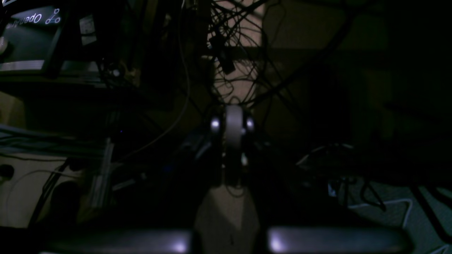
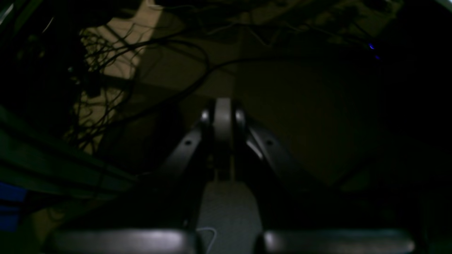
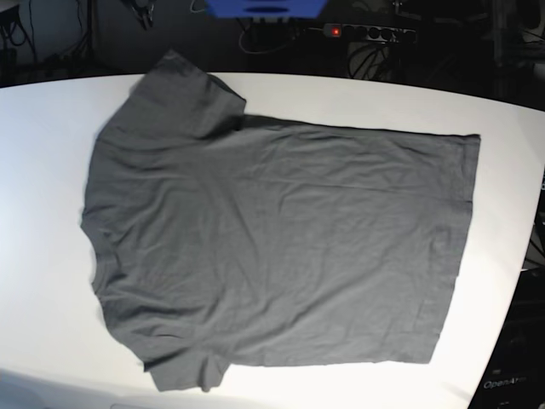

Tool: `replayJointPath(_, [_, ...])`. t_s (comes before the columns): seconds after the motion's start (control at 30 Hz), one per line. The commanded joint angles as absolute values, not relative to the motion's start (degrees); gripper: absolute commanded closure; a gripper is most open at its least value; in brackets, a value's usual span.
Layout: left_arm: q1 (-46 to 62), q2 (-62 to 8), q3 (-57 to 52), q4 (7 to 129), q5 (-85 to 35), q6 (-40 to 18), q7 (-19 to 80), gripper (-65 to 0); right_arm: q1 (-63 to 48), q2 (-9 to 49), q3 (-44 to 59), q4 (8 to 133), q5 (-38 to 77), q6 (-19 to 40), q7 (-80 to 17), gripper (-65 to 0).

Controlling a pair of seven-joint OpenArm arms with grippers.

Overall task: Fold the T-shirt properly
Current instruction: 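Move the right gripper out toward the shirt's shoulder corner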

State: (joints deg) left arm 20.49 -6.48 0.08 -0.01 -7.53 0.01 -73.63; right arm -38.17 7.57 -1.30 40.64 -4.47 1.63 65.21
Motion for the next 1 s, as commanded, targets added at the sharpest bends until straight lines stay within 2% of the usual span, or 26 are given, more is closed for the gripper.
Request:
replayJointPath(0.0, [20.97, -6.73, 0.13, 0.00, -7.60, 0.13, -75.12, -0.7, -39.78, 7.60, -1.36, 41.89, -4.53, 1.80, 66.24, 0.0])
replayJointPath(0.13, [20.97, -6.46, 0.13, 0.00, -7.60, 0.22, -75.30, -0.7, -42.07, 6.29, -1.45, 49.80, -4.88, 1.89, 62.20, 0.0])
replayJointPath(0.3, [20.62, -6.29, 0.04, 0.00, -7.60, 0.22, -75.30, -0.7, -44.97, 6.20, -1.45, 63.87, -5.67, 1.89, 51.12, 0.0])
replayJointPath(0.53, [20.09, -6.29, -0.40, 0.04, -8.04, 0.66, -75.38, -0.7, -46.02, 6.46, -4.53, 72.04, -5.93, 1.89, 42.68, 0.0])
replayJointPath(0.6, [19.38, -6.29, -0.40, 0.00, -8.04, 0.66, -75.21, -0.7, -46.02, 6.46, -5.05, 72.75, -5.93, 1.89, 41.36, -4.6])
replayJointPath(0.8, [19.38, -6.29, -0.13, 0.00, -7.78, 0.57, -75.21, -0.7, -46.11, 6.46, -5.14, 72.75, -5.93, 1.89, 41.27, -25.1])
replayJointPath(0.87, [19.30, -6.29, -0.13, 0.00, -7.69, 0.57, -75.12, -0.7, -46.11, 6.55, -5.14, 72.75, -5.93, 1.89, 41.36, -28.3])
replayJointPath(0.97, [19.21, -6.29, -0.13, 0.00, -7.69, 0.57, -75.12, -0.7, -46.11, 6.55, -5.14, 72.75, -5.93, 1.89, 41.36, -28.4])
